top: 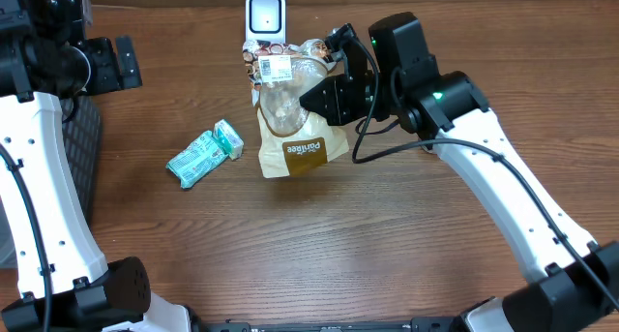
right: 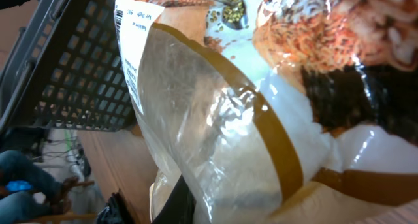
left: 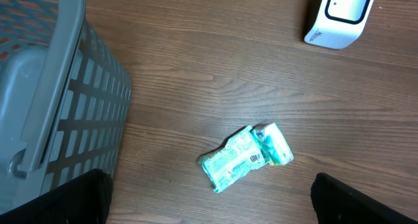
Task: Scan the item barcode
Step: 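Lift the snack bag and hold it at the scanner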
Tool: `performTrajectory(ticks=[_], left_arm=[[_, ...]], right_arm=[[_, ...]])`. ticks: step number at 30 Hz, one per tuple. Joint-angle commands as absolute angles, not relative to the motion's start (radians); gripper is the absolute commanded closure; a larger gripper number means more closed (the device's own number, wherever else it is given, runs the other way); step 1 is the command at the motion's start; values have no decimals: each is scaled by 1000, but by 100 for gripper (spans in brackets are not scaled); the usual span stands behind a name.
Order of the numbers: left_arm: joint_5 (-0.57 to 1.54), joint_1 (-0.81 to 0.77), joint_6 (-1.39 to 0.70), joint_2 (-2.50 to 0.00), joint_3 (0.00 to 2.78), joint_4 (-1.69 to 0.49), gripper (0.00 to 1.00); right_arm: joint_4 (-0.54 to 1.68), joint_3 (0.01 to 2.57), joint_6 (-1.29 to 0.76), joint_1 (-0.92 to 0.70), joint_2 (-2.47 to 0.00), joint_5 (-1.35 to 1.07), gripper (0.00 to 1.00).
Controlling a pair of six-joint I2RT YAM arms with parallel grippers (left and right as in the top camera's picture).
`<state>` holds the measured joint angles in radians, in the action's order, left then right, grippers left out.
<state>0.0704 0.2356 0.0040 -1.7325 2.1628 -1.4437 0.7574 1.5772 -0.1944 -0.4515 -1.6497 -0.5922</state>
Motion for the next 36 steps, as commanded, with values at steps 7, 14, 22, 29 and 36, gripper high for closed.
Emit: performTrajectory(ticks=[7, 14, 22, 29, 36], left_arm=[[68, 229, 23, -1728, 2181, -1439, 0], [68, 228, 23, -1728, 2181, -1439, 1], [68, 228, 23, -1728, 2181, -1439, 0], [68, 228, 23, -1728, 2181, -1439, 0], [68, 228, 23, -1728, 2181, -1439, 0]], right_arm=[[883, 1674, -174, -443, -1614, -448, 96], [995, 1973, -121, -443, -1692, -220, 96], [846, 2153, 22, -513, -1902, 261, 96], [463, 2153, 426, -584, -2125, 606, 96], [117, 2153, 829, -589, -2330, 674, 96]])
